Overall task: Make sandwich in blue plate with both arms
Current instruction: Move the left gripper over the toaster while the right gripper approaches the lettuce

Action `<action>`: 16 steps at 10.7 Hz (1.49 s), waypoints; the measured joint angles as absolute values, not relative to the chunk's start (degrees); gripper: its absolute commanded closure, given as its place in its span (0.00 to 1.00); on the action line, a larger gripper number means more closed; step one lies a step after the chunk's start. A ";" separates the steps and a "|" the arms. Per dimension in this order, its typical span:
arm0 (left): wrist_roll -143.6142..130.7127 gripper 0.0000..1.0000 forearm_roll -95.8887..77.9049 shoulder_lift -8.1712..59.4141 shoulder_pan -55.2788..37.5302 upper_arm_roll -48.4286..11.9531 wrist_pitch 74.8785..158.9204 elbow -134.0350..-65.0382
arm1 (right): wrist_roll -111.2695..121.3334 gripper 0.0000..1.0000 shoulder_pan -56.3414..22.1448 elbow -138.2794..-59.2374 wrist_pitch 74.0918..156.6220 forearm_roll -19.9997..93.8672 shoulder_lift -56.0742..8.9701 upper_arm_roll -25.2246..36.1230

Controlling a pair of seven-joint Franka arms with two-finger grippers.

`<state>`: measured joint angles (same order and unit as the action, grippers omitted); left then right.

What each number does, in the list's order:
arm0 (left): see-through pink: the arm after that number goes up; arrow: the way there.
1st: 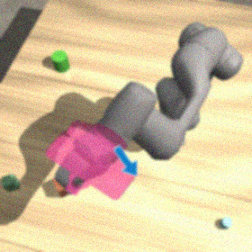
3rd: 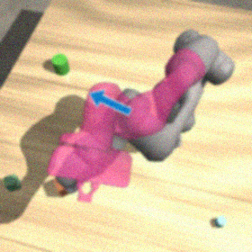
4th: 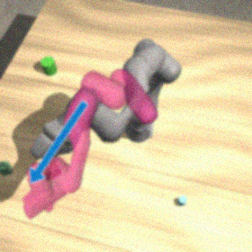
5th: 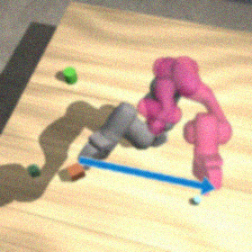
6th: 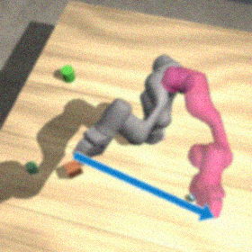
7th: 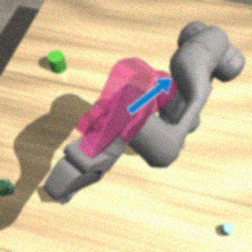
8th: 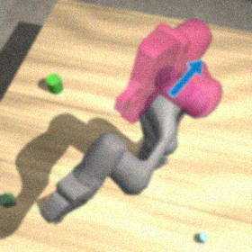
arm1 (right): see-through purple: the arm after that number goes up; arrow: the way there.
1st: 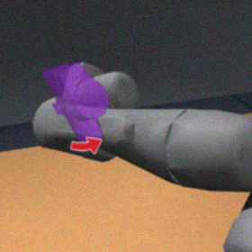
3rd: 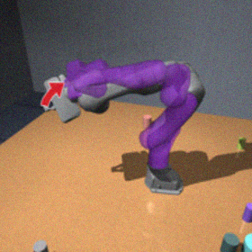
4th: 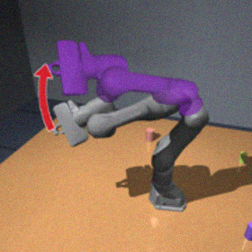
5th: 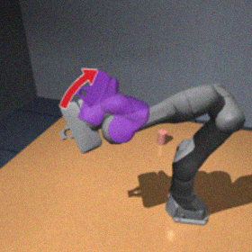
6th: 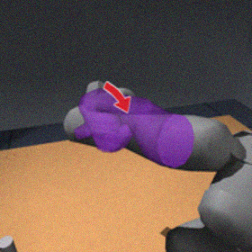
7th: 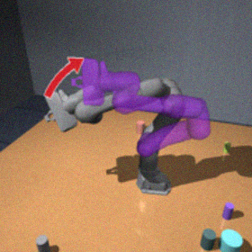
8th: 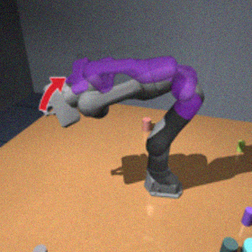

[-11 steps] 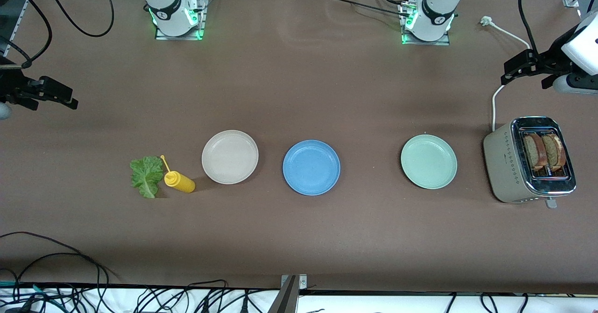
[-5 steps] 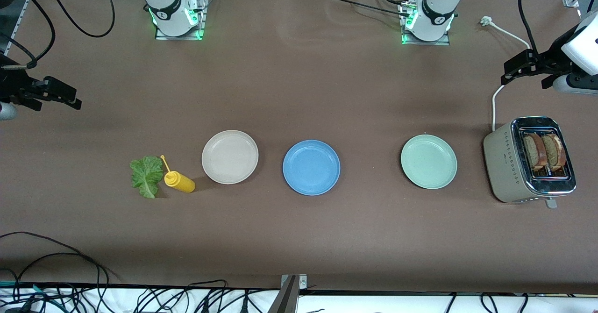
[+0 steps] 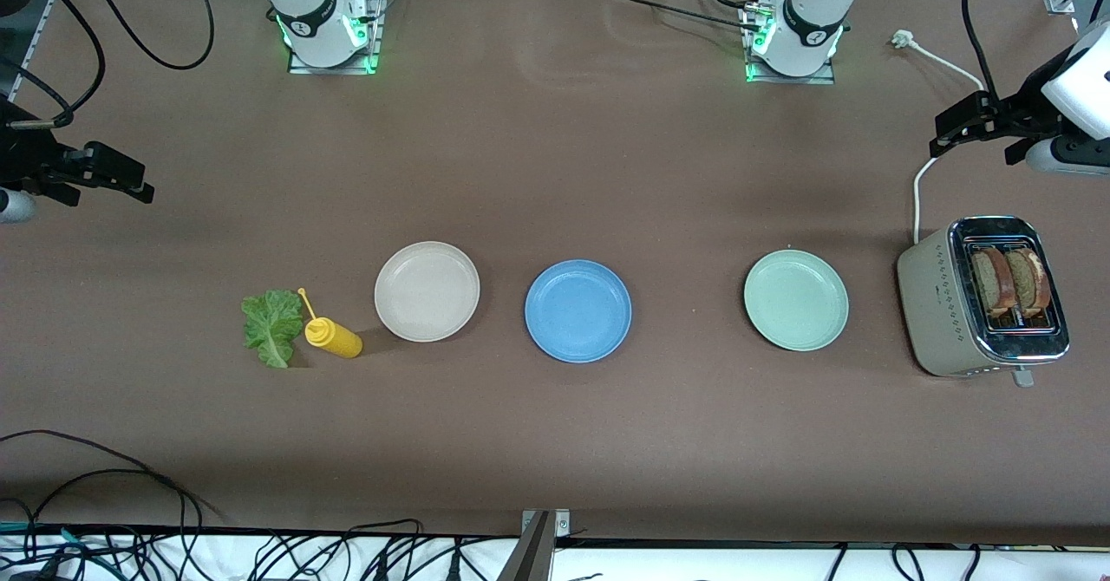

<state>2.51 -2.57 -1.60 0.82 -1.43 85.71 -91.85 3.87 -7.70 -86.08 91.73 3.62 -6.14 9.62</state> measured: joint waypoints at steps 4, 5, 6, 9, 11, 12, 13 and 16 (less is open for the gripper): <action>2.51 0.00 -2.57 -1.60 0.82 -1.43 85.68 -91.85 | 3.87 0.00 -7.69 -86.08 91.73 3.62 -6.14 9.75; 2.51 0.00 -2.57 -1.60 0.83 -1.43 85.68 -91.85 | 3.87 0.00 -7.69 -86.08 91.73 3.62 -6.14 9.75; 2.51 0.00 -2.57 -1.60 0.91 -1.41 85.68 -91.85 | 3.87 0.00 -7.69 -86.08 91.73 3.62 -6.15 9.75; 2.51 0.00 -2.57 -1.60 2.11 -1.30 85.68 -91.85 | 3.87 0.00 -7.67 -86.08 91.72 3.61 -6.24 9.76; 2.52 0.00 -1.45 -1.51 2.77 -1.28 85.68 -91.85 | 3.87 0.00 -7.66 -86.08 91.72 3.61 -6.26 9.77; 2.58 0.00 0.60 -1.14 2.89 -1.28 85.74 -91.85 | 3.87 0.00 -7.63 -86.08 91.72 3.59 -6.28 9.79; 2.60 0.00 2.64 -0.39 2.93 -1.27 86.80 -91.86 | 3.87 0.00 -7.61 -86.10 91.72 3.44 -6.30 9.82; 2.77 0.00 4.44 2.42 4.79 -1.17 90.18 -91.86 | 3.87 0.00 -7.53 -86.11 91.71 3.32 -6.66 10.05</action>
<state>2.77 4.44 2.42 4.79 -1.17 90.18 -91.86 3.87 -7.53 -86.11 91.71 3.32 -6.66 10.05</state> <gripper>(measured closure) 0.000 0.000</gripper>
